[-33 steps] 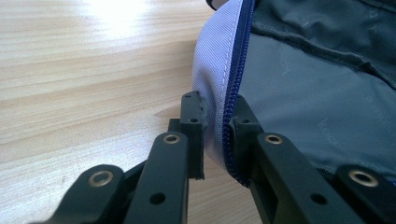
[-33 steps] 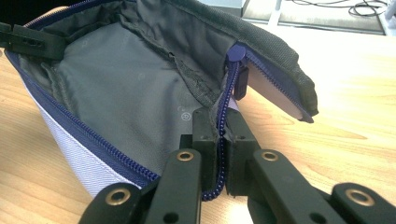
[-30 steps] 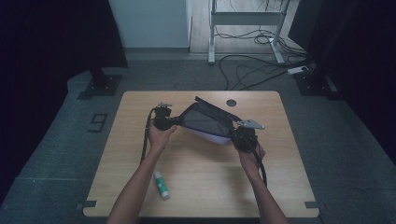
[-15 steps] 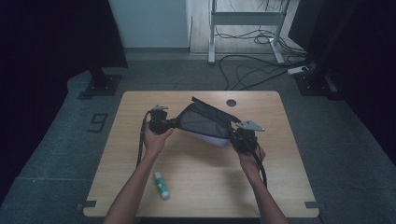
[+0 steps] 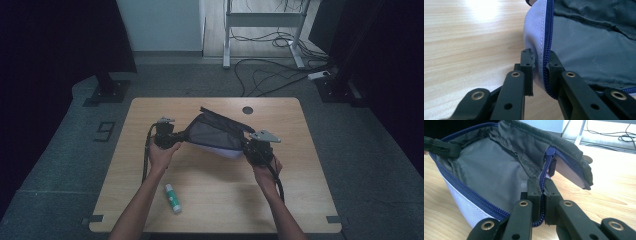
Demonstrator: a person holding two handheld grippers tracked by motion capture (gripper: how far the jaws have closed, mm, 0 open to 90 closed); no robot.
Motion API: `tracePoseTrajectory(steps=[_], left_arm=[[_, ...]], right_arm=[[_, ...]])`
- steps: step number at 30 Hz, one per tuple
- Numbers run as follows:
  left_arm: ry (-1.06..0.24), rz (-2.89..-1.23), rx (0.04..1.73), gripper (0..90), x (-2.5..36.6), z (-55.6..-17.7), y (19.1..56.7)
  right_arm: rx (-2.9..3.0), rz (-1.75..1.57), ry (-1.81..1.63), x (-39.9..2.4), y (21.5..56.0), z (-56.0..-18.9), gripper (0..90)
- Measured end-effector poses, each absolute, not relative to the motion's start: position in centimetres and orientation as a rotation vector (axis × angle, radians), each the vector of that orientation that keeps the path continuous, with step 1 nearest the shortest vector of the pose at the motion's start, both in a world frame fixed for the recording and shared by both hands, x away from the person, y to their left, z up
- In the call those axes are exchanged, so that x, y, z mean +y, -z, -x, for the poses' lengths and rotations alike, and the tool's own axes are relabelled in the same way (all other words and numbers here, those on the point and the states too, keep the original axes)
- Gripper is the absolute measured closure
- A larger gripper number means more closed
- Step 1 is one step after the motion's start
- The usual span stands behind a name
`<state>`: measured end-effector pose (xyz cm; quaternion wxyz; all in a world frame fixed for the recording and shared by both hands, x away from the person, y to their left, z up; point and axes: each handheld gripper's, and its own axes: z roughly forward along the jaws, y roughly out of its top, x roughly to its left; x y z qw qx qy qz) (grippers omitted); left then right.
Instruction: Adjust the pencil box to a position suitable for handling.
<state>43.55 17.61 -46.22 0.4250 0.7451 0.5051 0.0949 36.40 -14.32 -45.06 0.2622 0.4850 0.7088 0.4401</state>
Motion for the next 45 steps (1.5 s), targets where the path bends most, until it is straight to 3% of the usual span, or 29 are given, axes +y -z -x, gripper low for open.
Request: tracePoseTrajectory(steps=[34, 45], left_arm=[[-0.209, -1.879, 1.254, 78.9, 18.6, -40.7, 46.8], [-0.168, -1.932, 1.252, 77.7, 17.8, -39.5, 48.5]], right_arm=[[1.959, -1.288, -1.218, -14.0, 45.6, -34.9, 84.6], [1.977, -1.326, -1.226, -15.1, 47.2, -34.1, 84.6]])
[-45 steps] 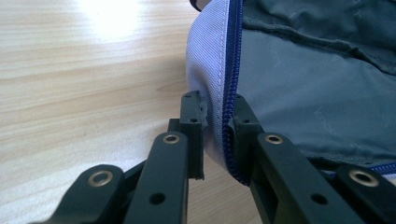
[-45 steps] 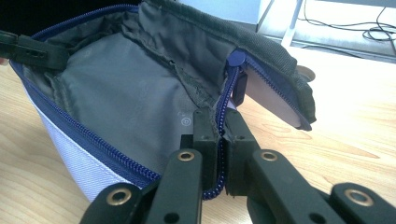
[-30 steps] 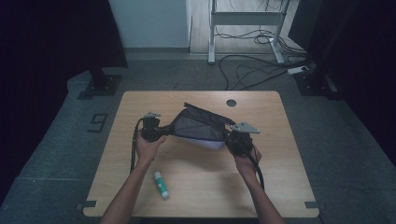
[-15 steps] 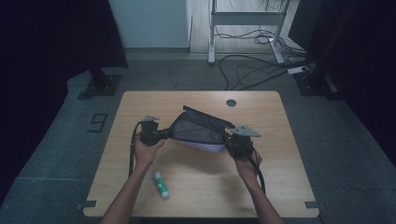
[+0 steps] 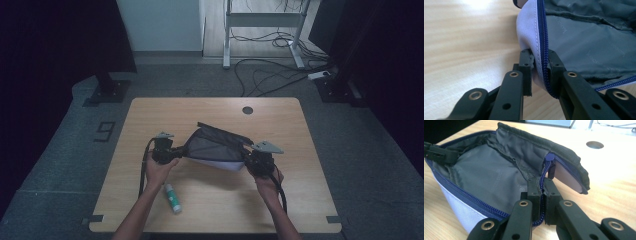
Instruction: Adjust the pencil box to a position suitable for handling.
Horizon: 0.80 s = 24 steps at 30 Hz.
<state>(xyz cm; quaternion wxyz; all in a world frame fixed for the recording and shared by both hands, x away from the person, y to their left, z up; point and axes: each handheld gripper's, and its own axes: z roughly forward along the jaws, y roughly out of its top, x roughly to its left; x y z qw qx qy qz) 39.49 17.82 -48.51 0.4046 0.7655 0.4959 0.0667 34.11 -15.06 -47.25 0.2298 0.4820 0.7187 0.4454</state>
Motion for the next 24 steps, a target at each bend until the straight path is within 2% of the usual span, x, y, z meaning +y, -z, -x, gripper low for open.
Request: tracePoseTrajectory(steps=[13, 22, 24], left_arm=[[-0.104, -2.000, 1.274, 75.4, 17.1, -38.9, 51.0], [-0.060, -1.997, 1.296, 65.0, 17.0, -39.0, 51.9], [-0.038, -1.988, 1.292, 57.3, 17.0, -39.0, 51.9]], right_arm=[[2.047, -1.400, -1.184, -16.0, 50.4, -34.3, 82.3], [2.103, -1.438, -1.113, -16.4, 52.0, -34.8, 78.2], [2.099, -1.451, -1.100, -16.6, 52.2, -34.9, 78.0]])
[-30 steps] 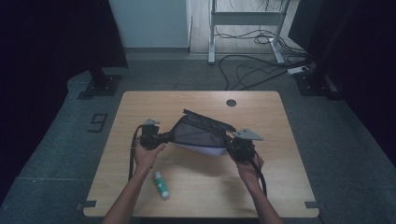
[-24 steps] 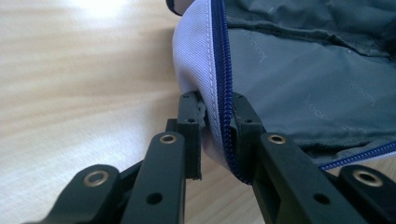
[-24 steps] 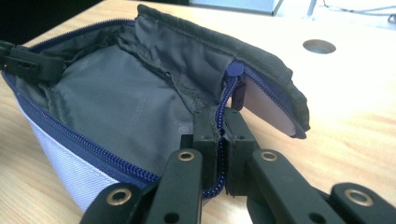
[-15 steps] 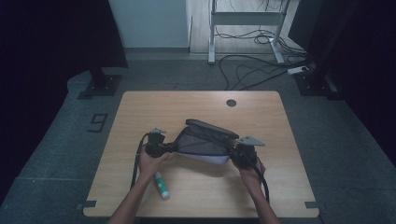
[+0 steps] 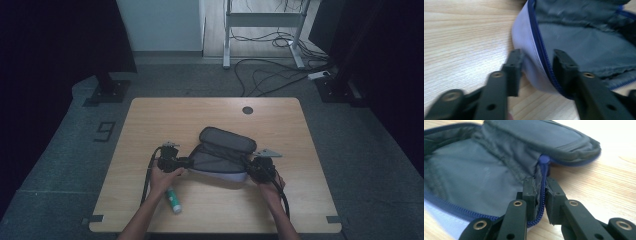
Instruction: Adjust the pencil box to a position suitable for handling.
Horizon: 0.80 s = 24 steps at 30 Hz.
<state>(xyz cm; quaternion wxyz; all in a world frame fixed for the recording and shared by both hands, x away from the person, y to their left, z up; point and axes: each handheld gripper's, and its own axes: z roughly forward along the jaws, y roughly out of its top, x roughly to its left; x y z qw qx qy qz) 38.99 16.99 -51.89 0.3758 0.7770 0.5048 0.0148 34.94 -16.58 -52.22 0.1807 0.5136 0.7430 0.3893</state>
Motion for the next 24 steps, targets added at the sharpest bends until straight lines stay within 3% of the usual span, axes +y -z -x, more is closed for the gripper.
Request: tracePoseTrajectory(steps=[3, 6, 10, 24], left_arm=[[-0.049, -1.969, 1.298, 48.0, 16.9, -39.0, 51.7], [-0.055, -1.953, 1.302, 41.7, 17.1, -39.0, 51.6], [-0.077, -1.907, 1.291, 39.3, 17.7, -38.8, 51.1], [-0.096, -1.855, 1.270, 38.2, 19.0, -38.1, 50.6]], right_arm=[[2.083, -1.471, -1.093, -16.9, 52.5, -35.1, 74.5], [2.075, -1.467, -1.069, -17.0, 52.5, -35.0, 58.0], [2.053, -1.480, -1.047, -17.3, 52.5, -34.7, 47.1], [2.075, -1.480, -1.064, -16.8, 52.3, -34.0, 36.5]])
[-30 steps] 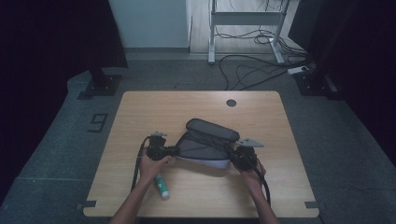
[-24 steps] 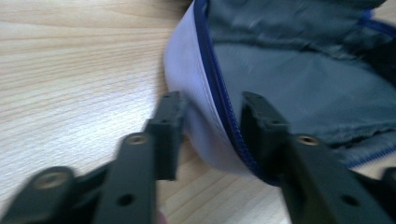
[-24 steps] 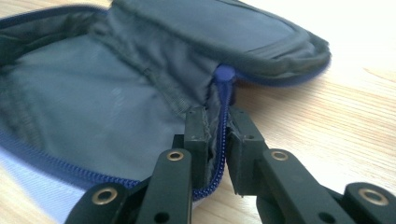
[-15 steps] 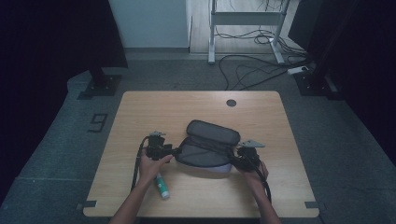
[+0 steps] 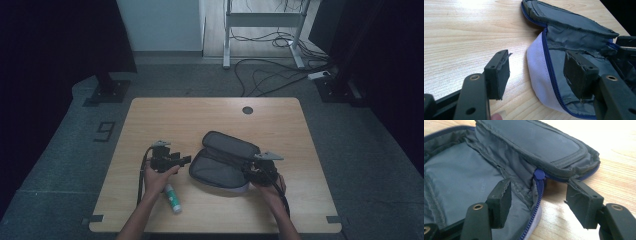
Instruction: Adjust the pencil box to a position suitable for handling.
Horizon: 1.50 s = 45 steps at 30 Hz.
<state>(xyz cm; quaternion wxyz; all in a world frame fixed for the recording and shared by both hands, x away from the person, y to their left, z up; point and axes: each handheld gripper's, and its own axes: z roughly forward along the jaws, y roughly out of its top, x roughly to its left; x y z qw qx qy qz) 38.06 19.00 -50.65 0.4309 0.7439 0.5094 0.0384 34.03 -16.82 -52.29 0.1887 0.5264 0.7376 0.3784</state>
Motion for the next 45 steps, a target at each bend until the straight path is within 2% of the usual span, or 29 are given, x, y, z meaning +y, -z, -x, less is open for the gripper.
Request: tracePoseTrajectory(steps=[11, 19, 31, 45], left_arm=[[-0.138, -1.823, 1.266, 38.3, 20.4, -37.3, 50.3], [-0.180, -1.794, 1.241, 37.6, 21.6, -36.4, 49.8], [-0.219, -1.815, 1.214, 35.9, 23.3, -35.0, 49.6], [-0.200, -1.768, 1.238, 36.0, 24.9, -34.4, 49.7]], right_arm=[[1.996, -1.481, -1.177, -17.8, 50.7, -33.2, 36.8], [2.006, -1.394, -1.230, -17.0, 49.5, -31.7, 37.7], [2.095, -1.266, -1.273, -13.8, 48.9, -29.8, 39.1], [2.180, -1.163, -1.307, -9.9, 49.2, -28.7, 39.6]])
